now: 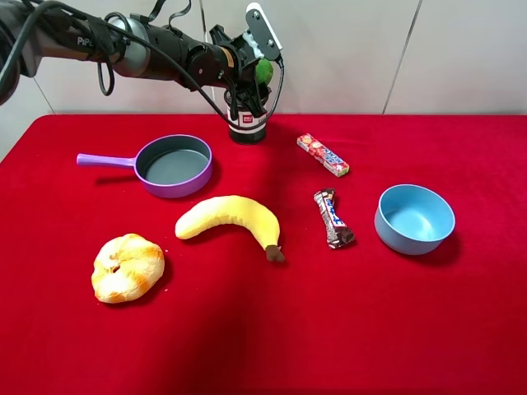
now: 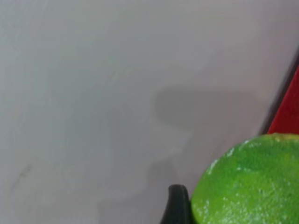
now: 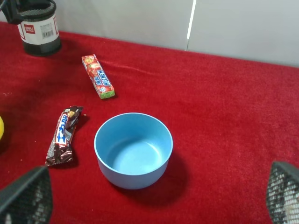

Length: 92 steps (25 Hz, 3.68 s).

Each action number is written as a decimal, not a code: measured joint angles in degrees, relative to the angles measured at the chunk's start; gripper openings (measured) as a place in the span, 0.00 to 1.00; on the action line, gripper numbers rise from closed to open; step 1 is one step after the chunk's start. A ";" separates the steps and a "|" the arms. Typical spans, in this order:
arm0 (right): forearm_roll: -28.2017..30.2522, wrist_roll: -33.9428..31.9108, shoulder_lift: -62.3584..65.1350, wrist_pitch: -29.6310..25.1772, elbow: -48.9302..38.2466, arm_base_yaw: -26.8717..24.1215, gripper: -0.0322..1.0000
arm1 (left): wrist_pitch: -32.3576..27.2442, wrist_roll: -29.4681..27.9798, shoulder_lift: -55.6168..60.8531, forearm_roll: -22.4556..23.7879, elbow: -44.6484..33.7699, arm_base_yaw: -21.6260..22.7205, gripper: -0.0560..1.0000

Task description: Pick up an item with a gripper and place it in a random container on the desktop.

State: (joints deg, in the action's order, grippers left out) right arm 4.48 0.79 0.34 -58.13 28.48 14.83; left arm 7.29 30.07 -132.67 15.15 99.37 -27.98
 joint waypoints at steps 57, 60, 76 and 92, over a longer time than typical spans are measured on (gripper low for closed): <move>0.00 0.00 0.00 0.00 0.00 0.00 0.70 | -25.12 -2.13 9.00 -0.91 0.00 0.06 0.95; 0.00 0.00 0.00 0.00 0.00 0.00 0.70 | -32.01 -2.80 12.06 -2.35 0.00 0.06 0.95; 0.00 0.00 0.00 0.00 0.00 0.00 0.70 | -55.93 -7.82 28.23 -7.32 -10.22 -1.16 0.91; 0.00 0.00 0.00 0.00 0.00 0.00 0.70 | -59.07 -7.88 62.13 -15.15 -40.94 -1.16 0.89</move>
State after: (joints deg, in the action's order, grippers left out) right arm 4.48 0.79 0.34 -58.13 28.48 14.83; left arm -51.77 22.18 -70.54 0.00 58.43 -29.14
